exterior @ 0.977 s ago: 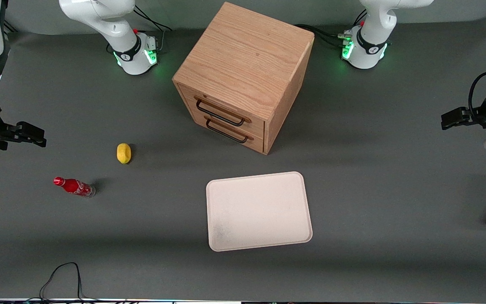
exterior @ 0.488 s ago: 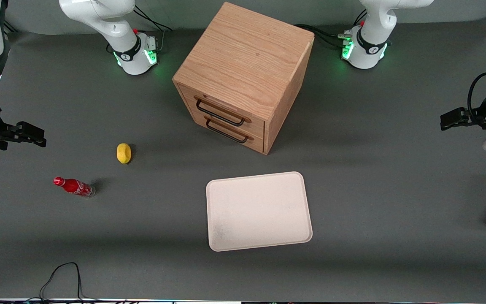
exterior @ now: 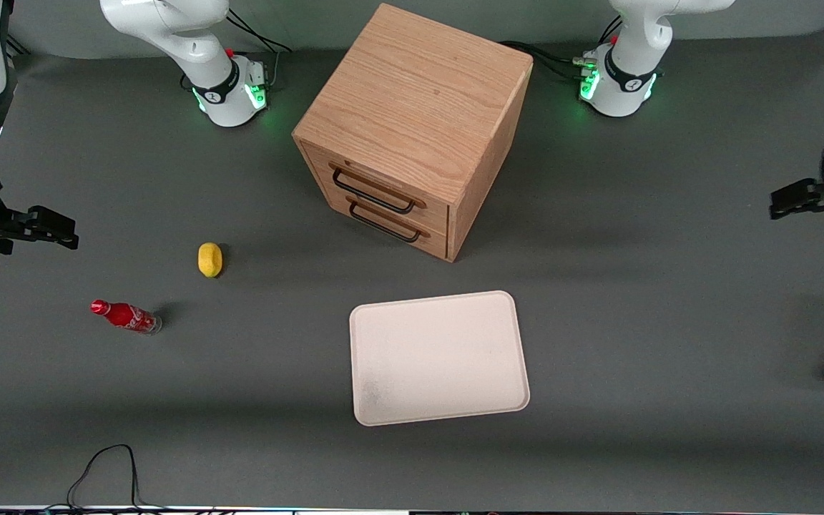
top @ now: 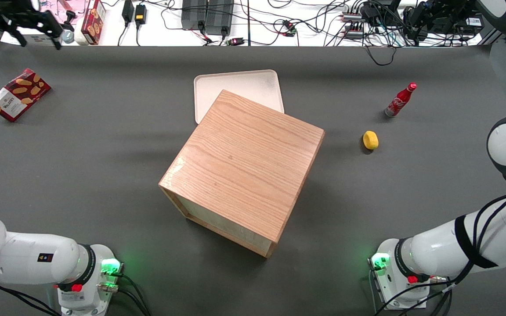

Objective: Place red cookie box on tray

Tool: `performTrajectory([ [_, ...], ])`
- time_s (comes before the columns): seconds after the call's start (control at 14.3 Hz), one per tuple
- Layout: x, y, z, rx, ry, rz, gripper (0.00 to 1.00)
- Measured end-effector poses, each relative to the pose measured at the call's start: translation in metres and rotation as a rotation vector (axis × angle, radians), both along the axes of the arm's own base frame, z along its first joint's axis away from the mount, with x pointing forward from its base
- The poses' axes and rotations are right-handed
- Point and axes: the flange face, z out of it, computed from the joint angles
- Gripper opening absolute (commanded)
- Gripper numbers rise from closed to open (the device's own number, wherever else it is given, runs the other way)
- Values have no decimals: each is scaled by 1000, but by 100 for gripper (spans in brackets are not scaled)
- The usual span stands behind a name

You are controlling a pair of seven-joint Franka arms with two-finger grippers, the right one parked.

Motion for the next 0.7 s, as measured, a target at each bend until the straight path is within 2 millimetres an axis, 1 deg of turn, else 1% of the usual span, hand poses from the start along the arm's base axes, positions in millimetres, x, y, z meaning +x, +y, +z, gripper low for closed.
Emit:
performTrajectory([
  [0.07,1,28,0,-6,2,-29,100],
  [0.21,5,93,-4,-16,12,-120,100],
  [0.35,13,158,-10,-12,18,-231,100],
  [0.42,20,186,-13,-7,16,-287,100],
  [0.56,35,239,-26,16,-9,-409,100],
  [0.7,49,280,-45,54,-42,-499,100],
])
